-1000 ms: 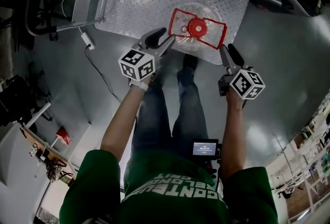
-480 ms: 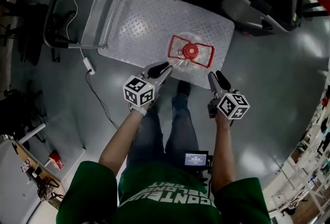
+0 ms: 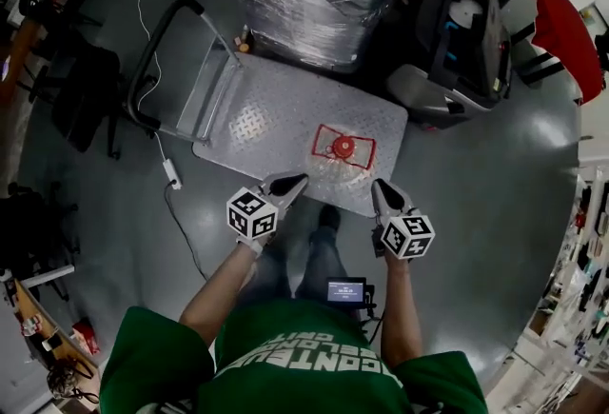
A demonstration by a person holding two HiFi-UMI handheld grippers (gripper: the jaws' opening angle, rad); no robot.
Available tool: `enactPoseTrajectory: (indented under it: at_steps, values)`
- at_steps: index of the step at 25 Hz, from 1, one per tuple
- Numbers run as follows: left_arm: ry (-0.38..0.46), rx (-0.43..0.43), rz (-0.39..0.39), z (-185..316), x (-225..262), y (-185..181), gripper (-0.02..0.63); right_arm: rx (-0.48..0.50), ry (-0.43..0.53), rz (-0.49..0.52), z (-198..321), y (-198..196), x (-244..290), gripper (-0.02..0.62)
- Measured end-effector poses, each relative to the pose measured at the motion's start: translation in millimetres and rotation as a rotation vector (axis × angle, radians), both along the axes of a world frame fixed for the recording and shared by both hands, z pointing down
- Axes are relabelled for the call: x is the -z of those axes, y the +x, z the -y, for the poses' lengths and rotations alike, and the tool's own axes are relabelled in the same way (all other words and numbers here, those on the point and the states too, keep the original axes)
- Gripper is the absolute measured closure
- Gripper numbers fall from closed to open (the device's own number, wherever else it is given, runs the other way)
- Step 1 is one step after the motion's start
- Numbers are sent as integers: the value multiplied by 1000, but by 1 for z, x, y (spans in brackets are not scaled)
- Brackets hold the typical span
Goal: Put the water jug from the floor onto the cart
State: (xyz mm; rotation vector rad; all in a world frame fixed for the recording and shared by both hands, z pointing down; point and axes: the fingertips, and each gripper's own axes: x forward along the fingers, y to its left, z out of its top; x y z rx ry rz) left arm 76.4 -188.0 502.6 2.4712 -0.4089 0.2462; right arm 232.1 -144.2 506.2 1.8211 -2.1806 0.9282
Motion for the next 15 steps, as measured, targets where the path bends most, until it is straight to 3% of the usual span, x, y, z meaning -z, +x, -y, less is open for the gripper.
enactPoseTrajectory:
  at_steps: [4, 10, 15]
  values:
    - [-21, -2, -42, -18, 32, -22, 597, 46, 44, -48, -4, -33, 38, 601]
    - [27, 3, -89, -25, 81, -33, 597, 126, 123, -149, -9, -59, 96, 601]
    - [74, 29, -121, -27, 113, -49, 598, 143, 206, -132, -15, -77, 136, 603]
